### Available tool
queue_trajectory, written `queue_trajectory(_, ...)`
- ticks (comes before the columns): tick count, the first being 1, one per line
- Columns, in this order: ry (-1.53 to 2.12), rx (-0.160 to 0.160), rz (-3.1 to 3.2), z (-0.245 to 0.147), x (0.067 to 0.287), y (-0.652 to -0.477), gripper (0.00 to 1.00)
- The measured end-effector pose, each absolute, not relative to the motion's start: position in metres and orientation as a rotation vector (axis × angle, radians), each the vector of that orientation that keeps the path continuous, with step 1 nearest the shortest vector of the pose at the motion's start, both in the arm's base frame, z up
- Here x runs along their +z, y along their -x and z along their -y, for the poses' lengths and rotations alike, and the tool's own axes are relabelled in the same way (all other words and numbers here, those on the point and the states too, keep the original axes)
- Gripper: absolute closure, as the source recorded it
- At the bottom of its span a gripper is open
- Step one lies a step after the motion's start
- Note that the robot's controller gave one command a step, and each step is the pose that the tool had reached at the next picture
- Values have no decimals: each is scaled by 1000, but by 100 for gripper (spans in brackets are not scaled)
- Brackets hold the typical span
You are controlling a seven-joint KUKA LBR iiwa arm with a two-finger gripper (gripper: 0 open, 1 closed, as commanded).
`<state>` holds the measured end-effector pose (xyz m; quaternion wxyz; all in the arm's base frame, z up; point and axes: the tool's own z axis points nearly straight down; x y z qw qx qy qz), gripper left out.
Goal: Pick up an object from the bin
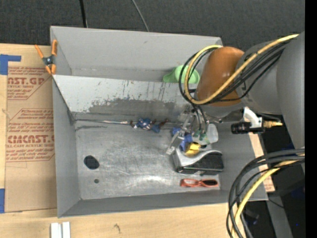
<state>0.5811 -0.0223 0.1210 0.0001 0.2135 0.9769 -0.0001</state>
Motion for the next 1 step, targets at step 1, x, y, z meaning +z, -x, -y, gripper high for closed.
queue_trajectory(1, -527, 33, -3094, 45, 102, -580, 0)
